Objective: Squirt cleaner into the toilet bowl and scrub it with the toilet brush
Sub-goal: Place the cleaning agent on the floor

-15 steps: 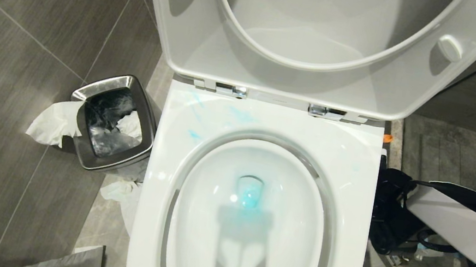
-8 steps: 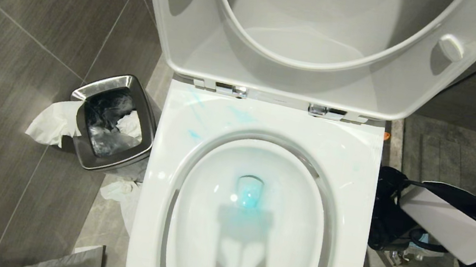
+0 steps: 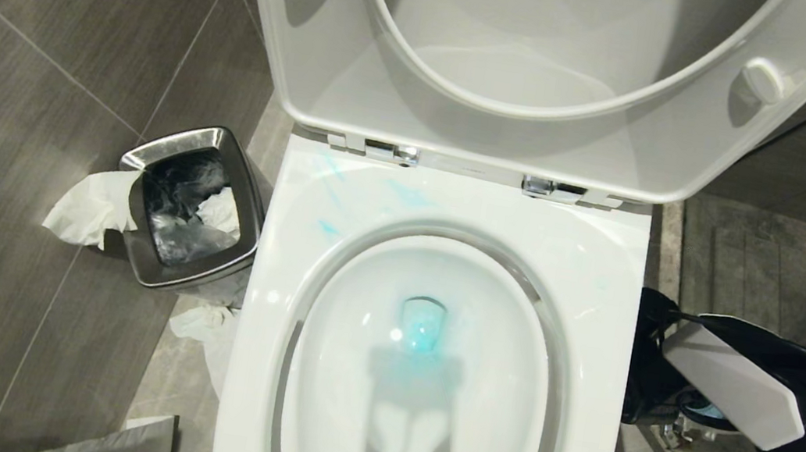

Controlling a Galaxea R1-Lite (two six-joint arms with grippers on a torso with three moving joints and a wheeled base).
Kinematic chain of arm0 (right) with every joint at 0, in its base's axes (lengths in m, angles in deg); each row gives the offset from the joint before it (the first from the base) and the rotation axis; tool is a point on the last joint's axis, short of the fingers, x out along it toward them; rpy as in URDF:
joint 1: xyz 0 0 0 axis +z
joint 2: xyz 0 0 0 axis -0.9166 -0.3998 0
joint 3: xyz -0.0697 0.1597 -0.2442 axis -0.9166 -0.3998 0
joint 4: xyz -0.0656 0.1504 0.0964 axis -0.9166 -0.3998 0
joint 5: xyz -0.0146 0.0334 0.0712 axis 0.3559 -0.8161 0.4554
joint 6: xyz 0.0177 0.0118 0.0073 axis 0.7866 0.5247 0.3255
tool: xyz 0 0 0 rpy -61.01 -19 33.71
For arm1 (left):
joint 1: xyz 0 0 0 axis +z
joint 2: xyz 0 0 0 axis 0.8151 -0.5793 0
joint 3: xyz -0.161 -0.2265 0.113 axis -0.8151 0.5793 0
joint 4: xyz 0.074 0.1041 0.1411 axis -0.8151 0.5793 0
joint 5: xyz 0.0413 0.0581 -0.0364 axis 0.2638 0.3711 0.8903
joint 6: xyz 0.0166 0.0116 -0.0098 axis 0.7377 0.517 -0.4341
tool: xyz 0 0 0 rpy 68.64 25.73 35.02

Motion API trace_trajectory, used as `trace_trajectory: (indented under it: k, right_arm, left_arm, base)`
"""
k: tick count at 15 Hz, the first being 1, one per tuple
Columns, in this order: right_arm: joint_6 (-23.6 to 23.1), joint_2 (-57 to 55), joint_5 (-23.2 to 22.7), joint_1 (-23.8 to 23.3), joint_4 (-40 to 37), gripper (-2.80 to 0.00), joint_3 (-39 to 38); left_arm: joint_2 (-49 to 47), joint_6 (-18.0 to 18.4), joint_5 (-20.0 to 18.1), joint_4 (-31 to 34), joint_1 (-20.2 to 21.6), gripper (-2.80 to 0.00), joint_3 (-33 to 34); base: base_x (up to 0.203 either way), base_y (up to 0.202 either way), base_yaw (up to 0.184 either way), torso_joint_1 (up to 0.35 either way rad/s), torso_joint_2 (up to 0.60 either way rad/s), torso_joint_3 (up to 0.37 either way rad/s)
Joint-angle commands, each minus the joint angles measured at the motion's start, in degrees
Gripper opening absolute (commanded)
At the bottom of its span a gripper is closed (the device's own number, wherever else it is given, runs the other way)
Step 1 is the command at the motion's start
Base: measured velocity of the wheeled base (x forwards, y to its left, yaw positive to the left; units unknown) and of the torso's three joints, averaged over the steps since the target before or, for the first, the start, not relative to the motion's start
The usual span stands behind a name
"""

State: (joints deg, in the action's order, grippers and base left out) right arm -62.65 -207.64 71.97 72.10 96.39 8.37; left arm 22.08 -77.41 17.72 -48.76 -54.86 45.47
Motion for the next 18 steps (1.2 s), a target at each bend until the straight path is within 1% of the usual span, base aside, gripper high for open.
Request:
trace_trajectory:
  k: [1,4,9,13,16,18]
  right_arm:
    - [-0.11,-2.35,0.03,0.27,0.36,-2.8,1.58]
    - [-0.32,-3.95,0.28,0.31,0.36,-2.8,4.07]
    - [-0.18,-4.18,0.61,1.66,0.36,-2.8,4.22]
    - [0.25,-3.91,3.89,3.34,0.36,-2.8,4.39]
    - [1.18,-3.85,4.47,3.73,0.36,-2.8,3.28]
    - [1.27,-3.47,6.7,4.08,0.36,-2.8,2.64]
  left_arm:
    - [-0.03,0.0,0.02,0.01,0.0,-2.8,0.0]
    - [-0.03,0.0,0.02,0.01,0.0,-2.8,0.0]
    - [-0.03,0.0,0.02,0.01,0.0,-2.8,0.0]
    - [-0.03,-0.04,0.02,0.01,0.0,-2.8,0.0]
    - [-0.03,0.0,0.02,0.01,0.0,-2.8,0.0]
    - [-0.03,0.0,0.02,0.01,0.0,-2.8,0.0]
  base:
    - [0.0,0.0,0.0,0.0,0.0,0.0]
    - [0.0,0.0,0.0,0.0,0.0,0.0]
    - [0.0,0.0,0.0,0.0,0.0,0.0]
    - [0.0,0.0,0.0,0.0,0.0,0.0]
    - [0.0,0.0,0.0,0.0,0.0,0.0]
    - [0.0,0.0,0.0,0.0,0.0,0.0]
